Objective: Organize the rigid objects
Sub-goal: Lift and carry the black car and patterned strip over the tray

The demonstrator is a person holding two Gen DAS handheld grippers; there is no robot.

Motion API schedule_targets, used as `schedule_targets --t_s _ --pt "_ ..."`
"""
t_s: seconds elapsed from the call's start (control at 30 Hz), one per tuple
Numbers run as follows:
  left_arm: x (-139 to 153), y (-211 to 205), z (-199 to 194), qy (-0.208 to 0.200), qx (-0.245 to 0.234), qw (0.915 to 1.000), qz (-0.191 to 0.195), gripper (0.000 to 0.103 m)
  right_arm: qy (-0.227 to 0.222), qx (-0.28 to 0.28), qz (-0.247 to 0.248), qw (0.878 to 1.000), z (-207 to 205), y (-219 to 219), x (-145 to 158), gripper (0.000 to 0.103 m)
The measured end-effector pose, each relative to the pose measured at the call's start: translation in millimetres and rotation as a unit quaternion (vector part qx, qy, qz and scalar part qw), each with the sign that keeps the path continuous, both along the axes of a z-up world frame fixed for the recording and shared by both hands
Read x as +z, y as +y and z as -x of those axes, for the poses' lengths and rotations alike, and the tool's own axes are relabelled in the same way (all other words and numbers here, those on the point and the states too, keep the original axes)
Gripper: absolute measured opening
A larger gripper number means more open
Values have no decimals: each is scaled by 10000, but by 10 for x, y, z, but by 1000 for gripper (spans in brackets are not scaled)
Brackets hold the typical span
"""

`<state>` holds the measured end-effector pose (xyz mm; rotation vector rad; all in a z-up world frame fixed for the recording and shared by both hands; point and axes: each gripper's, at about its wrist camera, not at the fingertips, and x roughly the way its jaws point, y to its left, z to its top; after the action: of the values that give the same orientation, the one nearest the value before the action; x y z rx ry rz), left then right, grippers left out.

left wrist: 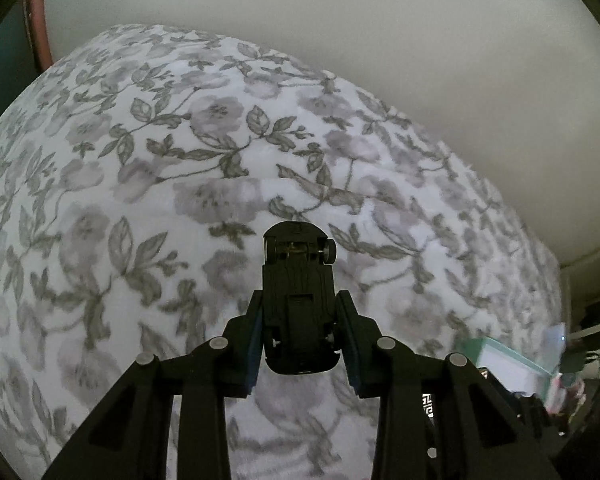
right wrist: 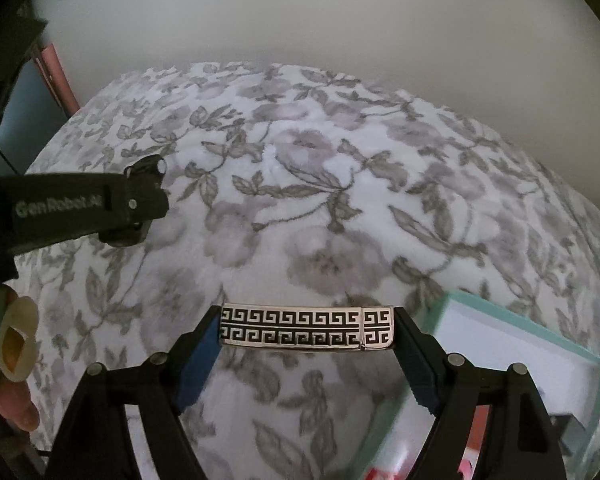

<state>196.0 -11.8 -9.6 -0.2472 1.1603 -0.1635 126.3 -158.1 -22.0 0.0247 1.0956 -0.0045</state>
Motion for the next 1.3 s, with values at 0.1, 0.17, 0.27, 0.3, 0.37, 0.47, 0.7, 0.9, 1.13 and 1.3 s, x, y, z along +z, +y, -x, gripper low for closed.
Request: schedule_targets --t_s 0.1,0.17,0.27,0.3,0.37,0.47,0.7,0.9,1.13,1.3 --pt "151 -14 172 -95 -75 9999 23 36 -17 -106 -69 9999 137 -52 126 83" --pt "241 -10 293 -152 -98 9998 25 36 -47 -173 -67 9998 236 -78 212 83" --pt "347 0 483 -257 -138 9996 -37 36 -81 -264 -119 9995 415 -138 324 83" --pt "365 -9 542 -285 -160 9995 -57 36 -90 -306 -114 9994 474 -162 355 83" --pt "387 -44 675 -316 -228 9992 -95 36 -106 -393 -125 9991 600 -215 397 83" --pt "418 -133 830 -345 -367 9987 -51 36 -78 -548 -206 9983 809 -307 416 83" --pt "487 -485 1199 -484 -870 9950 -104 36 71 -954 -250 9951 1189 -568 400 83" --pt "445 -809 1465 -477 -1372 9892 -208 36 137 -1251 -412 9912 1423 -726 374 83" --pt "352 -1119 1715 -407 -1867 9810 -335 36 331 -1823 -511 9814 1709 -1048 253 84" --pt "202 -1318 1816 -251 -2130 9759 -412 36 533 -2219 -564 9720 1844 -1314 112 84"
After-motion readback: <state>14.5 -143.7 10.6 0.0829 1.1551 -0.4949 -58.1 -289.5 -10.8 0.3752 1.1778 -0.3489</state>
